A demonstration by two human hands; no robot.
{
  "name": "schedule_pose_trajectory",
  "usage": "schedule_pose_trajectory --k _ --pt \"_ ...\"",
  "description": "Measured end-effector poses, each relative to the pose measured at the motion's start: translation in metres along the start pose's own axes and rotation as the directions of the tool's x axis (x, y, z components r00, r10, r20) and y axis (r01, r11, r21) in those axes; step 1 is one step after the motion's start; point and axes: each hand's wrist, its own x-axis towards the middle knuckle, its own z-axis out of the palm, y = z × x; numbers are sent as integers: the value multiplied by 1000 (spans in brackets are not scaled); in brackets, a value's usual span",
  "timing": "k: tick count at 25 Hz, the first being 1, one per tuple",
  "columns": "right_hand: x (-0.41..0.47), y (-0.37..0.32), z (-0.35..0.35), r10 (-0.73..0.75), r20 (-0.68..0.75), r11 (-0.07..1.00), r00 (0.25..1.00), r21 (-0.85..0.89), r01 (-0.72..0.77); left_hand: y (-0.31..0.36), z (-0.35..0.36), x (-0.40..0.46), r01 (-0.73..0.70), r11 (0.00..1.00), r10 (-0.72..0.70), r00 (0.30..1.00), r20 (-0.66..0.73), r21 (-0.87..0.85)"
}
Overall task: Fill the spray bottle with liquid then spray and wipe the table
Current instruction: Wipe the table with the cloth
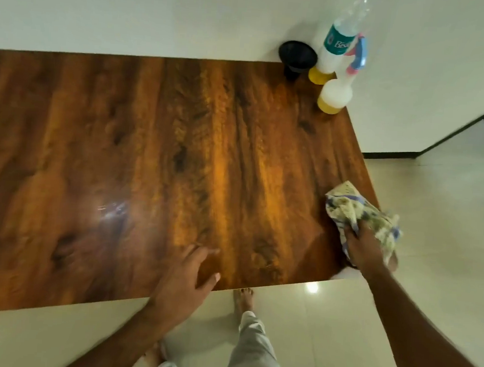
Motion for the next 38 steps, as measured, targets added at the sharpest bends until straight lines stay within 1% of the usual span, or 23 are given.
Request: schedule_pose_trajectory --k 3,6,9,10,11,12,14,16,18,20,21,22,23,24,25,26,27,29,31,33,34,36,38 --pt "-62 -57 54 144 1 985 990 101 -144 -47 -29 -31 -9 996 3 997 -71 -92" --pt "-129 -154 115 206 57 966 977 149 -212 -117 -65 -79 56 986 -82 983 -162 -159" --pt "-173 -261 183 189 136 960 972 184 -213 -185 -98 -134 164 957 -225 940 -256 -241" --pt "-187 -299 207 181 174 955 968 204 -215 -205 -106 -151 189 945 -270 913 -307 -268" --pt "-205 -337 234 143 224 953 964 230 -195 -224 -113 -171 222 925 -329 873 -360 -308" --pt "-234 -384 270 67 295 956 953 253 -146 -246 -123 -196 261 894 -405 817 -411 -363" --pt "-278 -451 317 -63 396 945 916 319 -73 -262 -129 -222 289 855 -485 743 -461 -431" --pt "-330 -515 379 -237 509 935 828 352 51 -279 -128 -256 319 806 -566 660 -493 -498" --pt "-378 -565 426 -380 587 915 715 352 198 -287 -125 -281 336 776 -611 610 -505 -533" --pt "-437 -595 449 -529 634 844 564 322 430 -292 -123 -299 354 753 -645 564 -515 -555" --pt "-463 -601 450 -616 642 754 456 312 579 -295 -122 -305 358 743 -658 541 -524 -565" --pt "-482 -602 449 -677 662 627 323 288 724 -297 -122 -309 364 732 -673 518 -528 -576" --pt "-493 -597 445 -697 693 487 184 269 831 -298 -122 -311 371 721 -686 503 -525 -586" --pt "-493 -588 439 -685 727 358 55 269 894 -297 -124 -310 369 714 -692 501 -520 -595" --pt "-485 -577 427 -661 749 246 -42 269 931 -295 -125 -306 360 712 -692 506 -515 -603" --pt "-473 -564 416 -634 764 146 -120 270 952 -293 -127 -301 355 712 -690 516 -508 -606" --pt "-458 -549 400 -604 777 56 -178 264 963 -288 -128 -295 352 715 -683 535 -497 -604" --pt "-416 -510 366 -569 780 -78 -261 265 961 -277 -130 -275 352 738 -650 597 -470 -575" --pt "-366 -459 329 -551 782 -135 -290 260 956 -260 -130 -251 345 769 -603 672 -430 -537" --pt "-316 -401 291 -556 785 -162 -272 218 962 -238 -127 -221 309 824 -519 746 -416 -474" --pt "-297 -373 274 -557 788 -170 -263 202 965 -226 -128 -210 300 838 -495 770 -403 -456" --pt "-254 -311 231 -568 802 -132 -185 133 982 -195 -124 -179 269 865 -431 832 -350 -424" --pt "-211 -243 182 -592 802 -40 -78 68 997 -159 -112 -145 202 909 -321 896 -306 -364"
